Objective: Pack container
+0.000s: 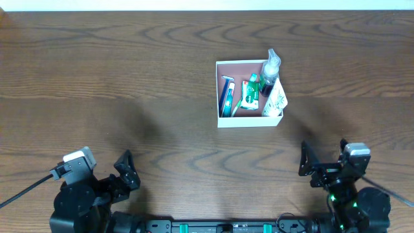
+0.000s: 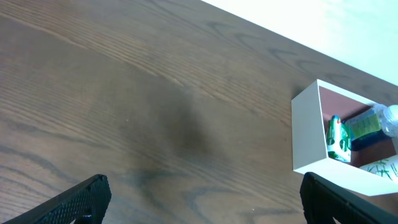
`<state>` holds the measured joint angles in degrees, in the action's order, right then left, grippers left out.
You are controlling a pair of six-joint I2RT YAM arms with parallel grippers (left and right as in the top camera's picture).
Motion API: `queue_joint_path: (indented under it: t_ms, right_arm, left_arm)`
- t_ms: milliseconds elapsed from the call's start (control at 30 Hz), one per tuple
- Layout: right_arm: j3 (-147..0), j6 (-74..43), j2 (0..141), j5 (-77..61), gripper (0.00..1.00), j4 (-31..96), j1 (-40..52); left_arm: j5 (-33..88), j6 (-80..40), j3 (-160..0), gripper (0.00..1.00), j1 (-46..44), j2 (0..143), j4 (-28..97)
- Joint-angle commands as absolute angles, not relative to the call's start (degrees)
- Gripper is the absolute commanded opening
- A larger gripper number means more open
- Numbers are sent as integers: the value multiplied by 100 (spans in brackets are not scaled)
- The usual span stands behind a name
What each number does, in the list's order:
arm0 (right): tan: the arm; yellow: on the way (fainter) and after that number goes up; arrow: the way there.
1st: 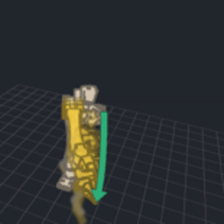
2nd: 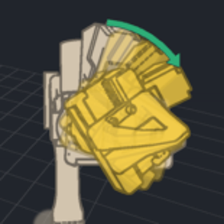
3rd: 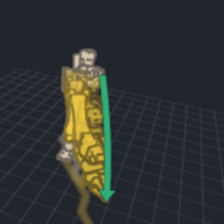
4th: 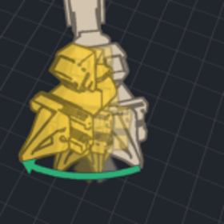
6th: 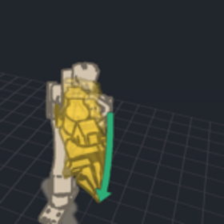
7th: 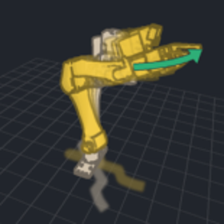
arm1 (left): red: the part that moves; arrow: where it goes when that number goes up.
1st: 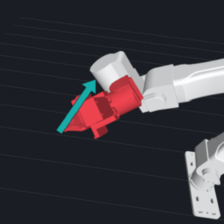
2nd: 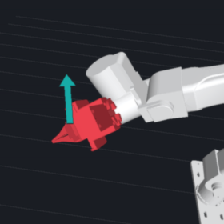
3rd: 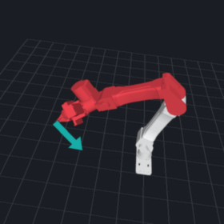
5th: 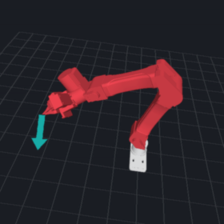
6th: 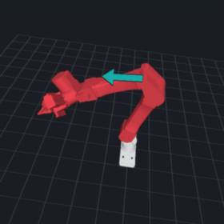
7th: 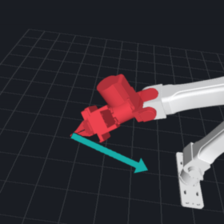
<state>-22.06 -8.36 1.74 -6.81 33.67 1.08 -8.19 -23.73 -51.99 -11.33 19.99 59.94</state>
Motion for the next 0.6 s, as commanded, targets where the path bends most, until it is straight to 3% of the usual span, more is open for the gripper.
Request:
queue_joint_path:
  t_ms: [0, 567]
  right_arm:
    - [-1992, -145, 43, -858, 99, 3306, 43]
    - [-788, 32, 32, -847, 99, 932, 102]
  left_arm:
    - [-908, -2316, -5196, 98, -1109, 1977, 5994]
    - [-908, -2316, -5196, 98, -1109, 1977, 5994]
